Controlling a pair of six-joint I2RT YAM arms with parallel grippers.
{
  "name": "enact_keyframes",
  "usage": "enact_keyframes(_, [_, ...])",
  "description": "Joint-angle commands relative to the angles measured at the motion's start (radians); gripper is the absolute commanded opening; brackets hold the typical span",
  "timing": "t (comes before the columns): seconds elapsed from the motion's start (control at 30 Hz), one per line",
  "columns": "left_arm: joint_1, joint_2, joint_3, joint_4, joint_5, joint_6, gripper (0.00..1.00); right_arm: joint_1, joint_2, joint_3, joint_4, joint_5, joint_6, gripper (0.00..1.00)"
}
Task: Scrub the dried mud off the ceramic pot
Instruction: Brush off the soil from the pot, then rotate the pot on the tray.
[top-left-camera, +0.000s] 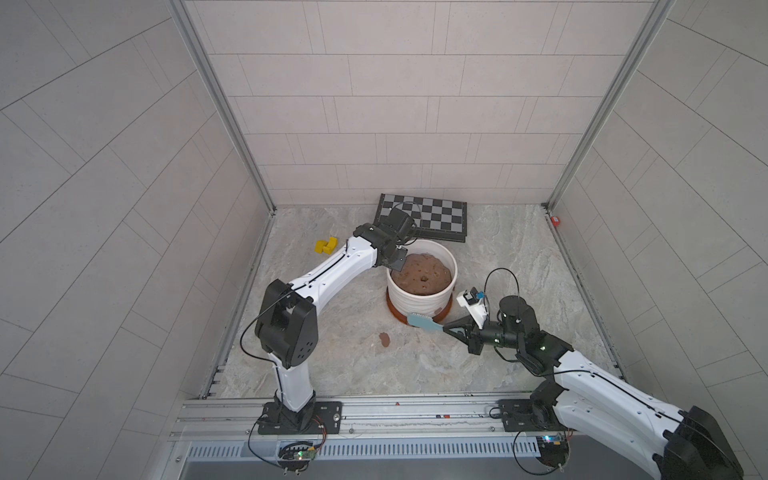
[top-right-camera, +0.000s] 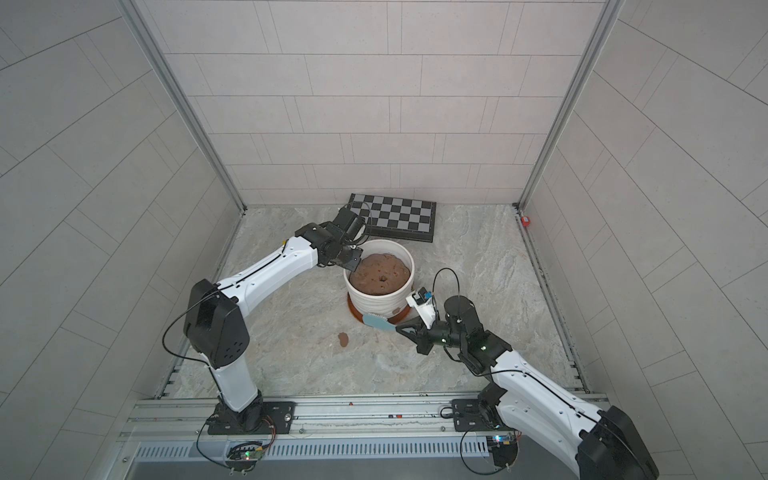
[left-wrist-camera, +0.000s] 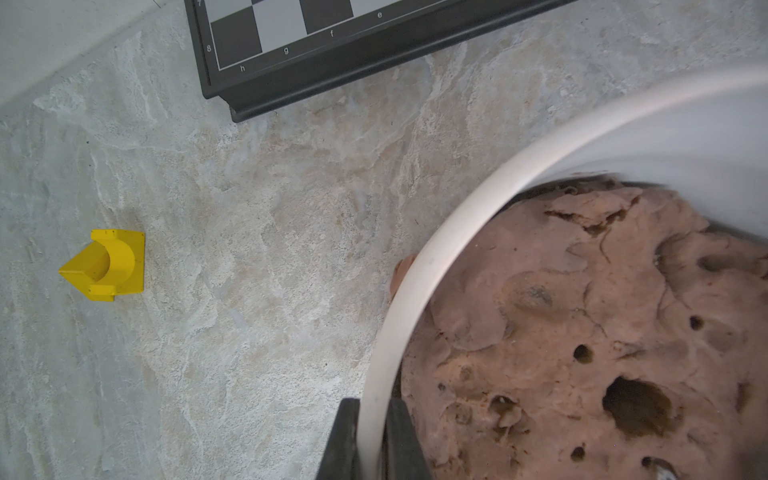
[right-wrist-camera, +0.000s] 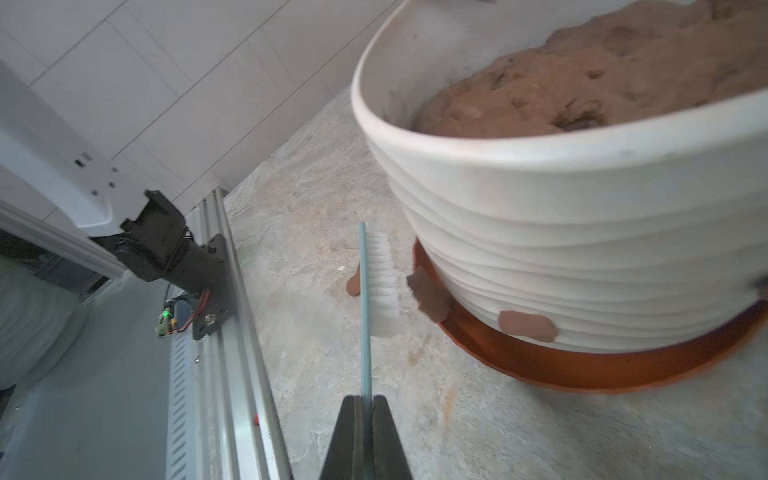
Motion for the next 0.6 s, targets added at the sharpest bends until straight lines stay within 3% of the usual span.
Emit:
enact_keyframes(0.0, [-0.01,0.042,-0.001,-0.074,0.027,0.077,0.0,0.008,-0.032,-0.004,0.065,-0.118,0.027,0.0])
enact_keyframes(0.3, [-0.001,0.047,0.006,-0.071,0.028,0.118,0.0,0.007,-0.044,0.017,0.053,0.009,0.02,0.0])
enact_keyframes(0.57, [0.034,0.053,0.03,-0.077,0.15,0.235,0.0,-0.001,0.004,0.029,0.111,0.0,0.023,0.0])
